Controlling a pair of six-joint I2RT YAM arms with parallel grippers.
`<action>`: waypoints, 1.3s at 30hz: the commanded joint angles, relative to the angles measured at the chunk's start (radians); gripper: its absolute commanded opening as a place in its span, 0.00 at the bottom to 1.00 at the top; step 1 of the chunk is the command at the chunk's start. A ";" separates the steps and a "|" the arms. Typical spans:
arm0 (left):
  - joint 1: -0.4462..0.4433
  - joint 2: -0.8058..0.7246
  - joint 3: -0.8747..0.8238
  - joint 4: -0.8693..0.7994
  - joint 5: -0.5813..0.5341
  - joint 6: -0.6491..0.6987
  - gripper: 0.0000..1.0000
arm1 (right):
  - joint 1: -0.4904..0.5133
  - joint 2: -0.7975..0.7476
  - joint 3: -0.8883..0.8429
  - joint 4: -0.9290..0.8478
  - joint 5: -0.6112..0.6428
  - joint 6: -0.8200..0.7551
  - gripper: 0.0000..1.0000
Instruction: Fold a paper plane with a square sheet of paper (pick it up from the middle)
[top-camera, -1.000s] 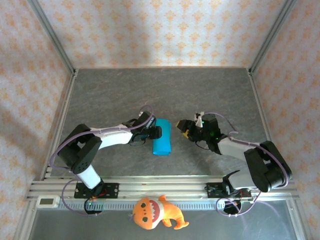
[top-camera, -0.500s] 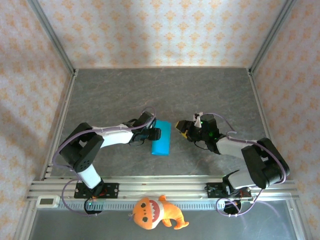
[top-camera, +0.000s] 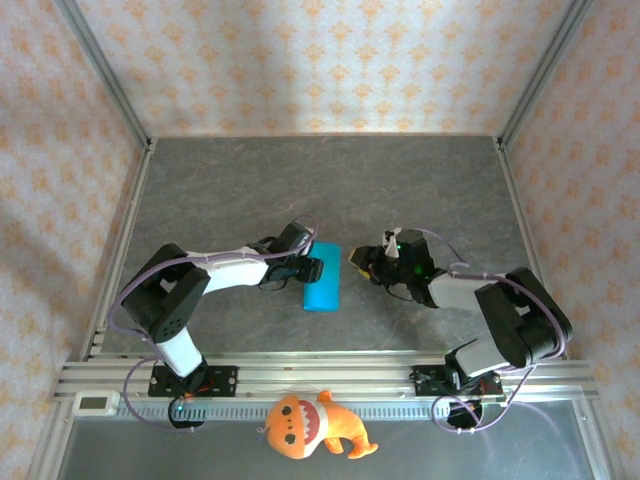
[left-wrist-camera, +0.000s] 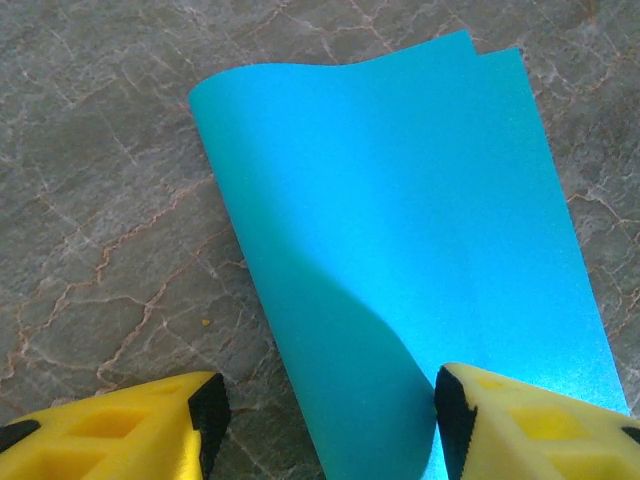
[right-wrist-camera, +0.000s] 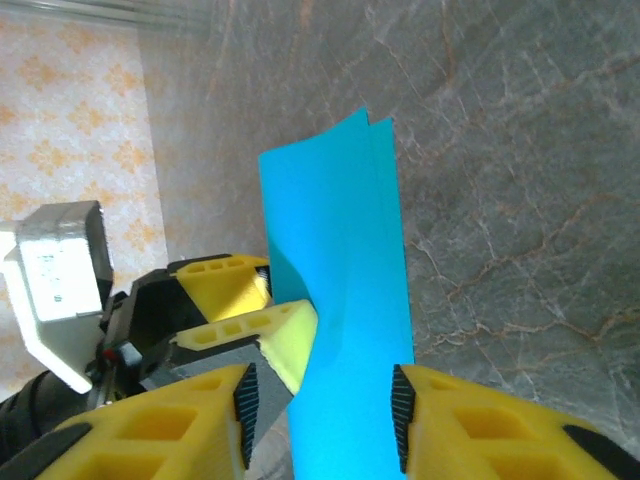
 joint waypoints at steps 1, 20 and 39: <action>0.009 0.033 0.016 -0.028 -0.048 0.063 0.63 | 0.018 0.031 0.034 0.024 -0.018 -0.006 0.35; 0.008 0.003 0.001 -0.018 -0.048 0.068 0.63 | 0.160 0.277 0.265 -0.196 0.099 -0.069 0.01; 0.000 -0.256 -0.191 0.296 0.020 -0.502 0.74 | 0.101 0.267 0.327 -0.591 0.298 -0.285 0.00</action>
